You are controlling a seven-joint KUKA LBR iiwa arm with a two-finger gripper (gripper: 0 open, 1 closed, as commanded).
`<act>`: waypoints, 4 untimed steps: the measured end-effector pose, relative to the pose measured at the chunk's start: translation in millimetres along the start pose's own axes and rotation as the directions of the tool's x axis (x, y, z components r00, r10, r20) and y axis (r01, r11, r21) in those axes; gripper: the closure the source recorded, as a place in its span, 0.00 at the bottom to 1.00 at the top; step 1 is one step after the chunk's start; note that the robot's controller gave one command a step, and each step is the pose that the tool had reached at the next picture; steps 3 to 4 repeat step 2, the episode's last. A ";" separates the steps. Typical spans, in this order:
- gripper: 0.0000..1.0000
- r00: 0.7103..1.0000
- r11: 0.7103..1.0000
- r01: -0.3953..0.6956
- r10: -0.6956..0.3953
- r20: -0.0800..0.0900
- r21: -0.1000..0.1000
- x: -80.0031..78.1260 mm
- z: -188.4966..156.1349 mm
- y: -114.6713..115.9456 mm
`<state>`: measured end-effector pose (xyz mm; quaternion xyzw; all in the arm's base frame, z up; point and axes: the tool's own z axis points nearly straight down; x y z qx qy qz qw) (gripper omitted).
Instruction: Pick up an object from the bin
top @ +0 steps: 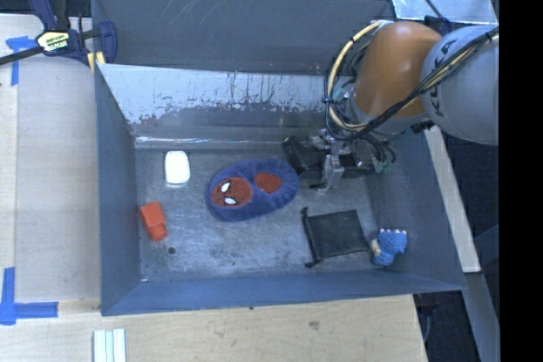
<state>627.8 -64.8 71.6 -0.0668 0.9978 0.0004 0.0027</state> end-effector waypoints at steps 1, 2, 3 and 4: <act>1.00 0.997 0.997 0.076 -0.076 -0.003 0.000 42.8 -126.4 22.0; 1.00 0.997 0.997 0.083 -0.083 -0.001 0.000 48.0 -233.3 46.5; 1.00 0.997 0.997 0.083 -0.083 -0.001 0.000 48.0 -233.3 46.5; 1.00 0.997 0.997 0.083 -0.083 -0.001 0.000 48.0 -233.3 46.5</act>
Offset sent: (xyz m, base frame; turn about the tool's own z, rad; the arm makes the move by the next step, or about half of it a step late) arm -0.0456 0.0162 0.1241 -0.0780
